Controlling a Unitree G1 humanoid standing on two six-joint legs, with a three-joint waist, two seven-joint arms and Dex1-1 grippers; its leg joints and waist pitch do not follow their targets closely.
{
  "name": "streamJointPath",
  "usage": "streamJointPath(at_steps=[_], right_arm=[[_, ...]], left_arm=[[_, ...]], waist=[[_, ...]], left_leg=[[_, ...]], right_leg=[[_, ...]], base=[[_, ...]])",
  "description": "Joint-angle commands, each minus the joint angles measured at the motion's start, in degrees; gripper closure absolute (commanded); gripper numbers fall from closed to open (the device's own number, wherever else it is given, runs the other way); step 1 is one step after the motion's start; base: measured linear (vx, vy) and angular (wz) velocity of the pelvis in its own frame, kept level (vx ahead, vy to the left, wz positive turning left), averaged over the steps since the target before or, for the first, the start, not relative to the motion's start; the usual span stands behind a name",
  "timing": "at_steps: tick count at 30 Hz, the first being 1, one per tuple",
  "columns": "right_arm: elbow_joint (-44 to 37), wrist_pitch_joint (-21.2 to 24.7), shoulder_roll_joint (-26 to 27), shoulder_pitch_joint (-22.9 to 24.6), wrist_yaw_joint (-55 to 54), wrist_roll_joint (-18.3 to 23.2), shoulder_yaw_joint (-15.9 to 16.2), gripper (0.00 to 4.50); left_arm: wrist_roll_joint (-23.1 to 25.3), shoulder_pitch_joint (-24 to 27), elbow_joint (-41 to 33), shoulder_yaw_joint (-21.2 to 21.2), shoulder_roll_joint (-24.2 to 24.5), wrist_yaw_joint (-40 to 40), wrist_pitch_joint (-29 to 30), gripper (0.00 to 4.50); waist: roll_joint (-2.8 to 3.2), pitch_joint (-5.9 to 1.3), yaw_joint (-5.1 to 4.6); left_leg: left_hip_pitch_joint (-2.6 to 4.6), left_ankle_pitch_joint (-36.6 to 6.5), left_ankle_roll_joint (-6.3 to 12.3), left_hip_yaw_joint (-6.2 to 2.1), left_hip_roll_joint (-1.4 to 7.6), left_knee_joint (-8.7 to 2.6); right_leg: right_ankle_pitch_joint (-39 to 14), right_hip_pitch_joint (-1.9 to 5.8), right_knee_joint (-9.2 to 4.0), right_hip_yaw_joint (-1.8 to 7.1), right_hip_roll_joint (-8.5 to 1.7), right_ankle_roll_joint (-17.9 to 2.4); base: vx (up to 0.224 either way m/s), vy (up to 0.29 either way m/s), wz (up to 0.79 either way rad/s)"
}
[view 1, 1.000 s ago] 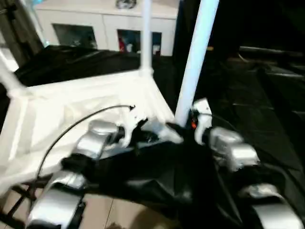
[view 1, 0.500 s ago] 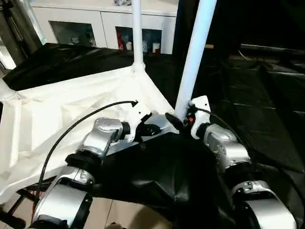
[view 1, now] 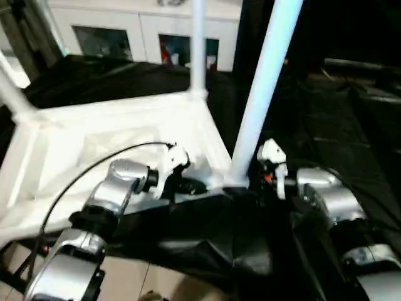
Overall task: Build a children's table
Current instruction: Rotate leg to tighten
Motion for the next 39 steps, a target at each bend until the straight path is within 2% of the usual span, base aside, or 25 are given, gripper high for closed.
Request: streamJointPath(at_steps=[1,7,11,13,18,21,24,26,29,30,31,32,33,35,37,38,39], right_arm=[[-0.8,1.6,0.2,1.1,3.7,0.1,4.4,0.10],[-2.7,2.6,-1.2,1.9,6.2,0.1,5.6,0.10],[-3.4,3.6,-1.0,2.3,7.0,0.3,5.5,0.43],[-4.0,4.2,-0.9,2.6,7.3,1.1,5.7,0.74],[-4.5,4.8,0.4,3.4,5.4,2.1,4.7,1.06],[-2.0,4.5,3.4,2.7,-1.7,1.8,2.1,1.33],[2.1,3.6,8.1,1.3,-14.1,0.8,-1.1,1.60],[3.5,3.7,10.1,0.7,-18.2,0.9,-2.1,1.69],[6.2,3.5,13.1,-0.7,-25.0,0.8,-3.9,1.87],[7.4,3.3,14.5,-1.4,-27.8,0.7,-4.5,1.87],[9.0,3.0,16.7,-2.4,-31.3,0.4,-5.1,1.87],[9.6,2.6,17.5,-2.7,-32.5,0.3,-5.2,1.87],[10.6,0.9,19.2,-3.2,-34.6,-0.4,-5.1,1.87],[11.5,-0.3,20.4,-3.6,-36.3,-1.0,-5.0,1.87],[11.4,-3.7,21.4,-3.5,-36.0,-1.9,-3.8,1.87],[11.2,-4.1,21.8,-3.4,-35.5,-1.6,-3.9,1.37],[10.9,-4.3,22.5,-3.3,-34.3,-0.6,-4.5,1.24]], left_arm=[[-3.4,-0.8,-5.6,-0.9,-0.9,-3.5,-0.1,4.50],[-3.5,-0.2,-7.1,-1.5,-0.1,-5.3,0.7,4.50],[-3.4,-0.2,-7.0,-1.4,-0.1,-5.4,0.6,4.50],[-3.5,0.1,-7.7,-1.6,0.0,-5.2,1.2,4.50],[-3.8,0.2,-7.8,-1.0,-0.6,-3.5,2.3,4.50],[-3.7,-0.1,-7.1,0.2,-1.8,0.0,3.4,4.50],[-2.0,-1.4,-4.3,1.9,-3.9,7.8,3.1,4.50],[-1.4,-2.0,-3.3,2.4,-4.6,10.4,3.2,4.50],[-0.8,-3.2,-1.7,3.5,-5.9,15.4,3.8,4.50],[-0.4,-3.7,-1.1,3.9,-6.6,17.7,4.1,4.50],[0.1,-4.6,-0.1,4.5,-7.6,21.2,4.2,4.50],[0.2,-4.9,0.3,4.7,-8.0,22.6,4.1,4.50],[0.5,-5.6,1.2,5.4,-8.9,25.8,3.7,4.50],[0.8,-6.0,1.8,5.6,-9.4,27.4,2.9,4.50],[0.7,-6.0,1.5,5.6,-10.0,27.4,1.8,4.50],[0.7,-5.9,1.3,5.4,-10.0,27.0,1.4,4.50],[0.6,-5.5,0.7,4.9,-10.0,25.7,0.4,4.50]], waist=[[-0.21,-3.85,0.18],[-0.22,-3.92,0.49],[-0.22,-4.10,0.67],[-0.20,-4.12,0.69],[-0.09,-4.03,0.77],[-0.03,-3.92,0.58],[-0.10,-3.79,-0.08],[-0.21,-3.73,-0.40],[-0.15,-3.66,-1.12],[-0.39,-3.73,-1.13],[-0.28,-3.68,-1.43],[-0.26,-3.81,-1.53],[-0.44,-3.82,-1.51],[-0.30,-3.86,-1.58],[-0.54,-3.99,-1.50],[-0.46,-4.00,-1.46],[-0.43,-4.03,-1.44]], left_leg=[[0.38,-11.5,3.42,0.12,1.48,-3.23],[0.30,-11.2,3.15,0.08,1.40,-3.24],[0.16,-9.7,3.39,0.07,1.35,-3.09],[0.15,-9.6,3.40,0.05,1.39,-3.09],[0.29,-10.7,3.10,0.11,1.38,-3.10],[0.25,-11.4,2.35,0.03,1.39,-3.27],[0.38,-12.7,0.70,-0.13,1.00,-3.41],[0.42,-13.0,0.51,-0.20,1.00,-3.53],[0.26,-13.3,0.36,-0.26,0.81,-3.62],[0.28,-13.1,0.43,-0.27,0.83,-3.59],[0.13,-12.9,0.37,-0.30,0.78,-3.61],[0.32,-12.5,0.27,-0.25,0.71,-3.49],[0.34,-12.4,0.33,-0.22,0.73,-3.48],[0.16,-11.7,0.77,-0.19,0.76,-3.48],[0.04,-10.4,1.61,-0.10,0.79,-3.41],[0.03,-10.2,1.79,-0.11,0.82,-3.39],[0.06,-10.0,1.98,-0.10,0.84,-3.36]], right_leg=[[-13.8,3.33,-3.90,2.45,-4.34,-12.6],[-12.8,3.33,-3.76,2.48,-4.18,-12.2],[-11.0,3.42,-3.55,2.48,-4.19,-12.4],[-10.5,3.45,-3.46,2.46,-4.22,-12.6],[-12.1,3.29,-3.73,2.45,-4.24,-12.4],[-13.7,3.22,-3.88,2.43,-4.27,-12.0],[-18.2,3.13,-4.38,2.37,-4.44,-10.6],[-19.7,3.08,-4.56,2.42,-4.39,-9.6],[-20.2,3.17,-4.68,2.40,-4.31,-9.1],[-20.1,3.24,-4.67,2.41,-4.36,-9.0],[-20.1,3.18,-4.58,2.44,-4.40,-9.1],[-20.0,3.14,-4.65,2.45,-4.37,-9.0],[-19.5,3.10,-4.60,2.49,-4.38,-9.2],[-17.4,3.20,-4.39,2.54,-4.35,-9.8],[-14.3,3.36,-4.05,2.60,-4.32,-10.3],[-13.8,3.37,-3.97,2.59,-4.34,-10.5],[-13.2,3.38,-3.91,2.60,-4.32,-10.6]], base=[[0.000,0.000,0.00],[0.000,0.000,0.00],[0.000,0.000,0.00],[0.000,0.000,0.00],[0.000,0.000,0.00],[0.000,0.000,0.00],[0.000,0.000,0.00],[0.000,0.000,0.00],[0.000,0.000,0.00],[0.000,0.000,0.00],[0.000,0.000,0.00],[0.000,0.000,0.00],[0.000,0.000,0.00],[0.000,0.000,0.00],[0.000,0.000,0.00],[0.000,0.000,0.00],[0.000,0.000,0.00]])
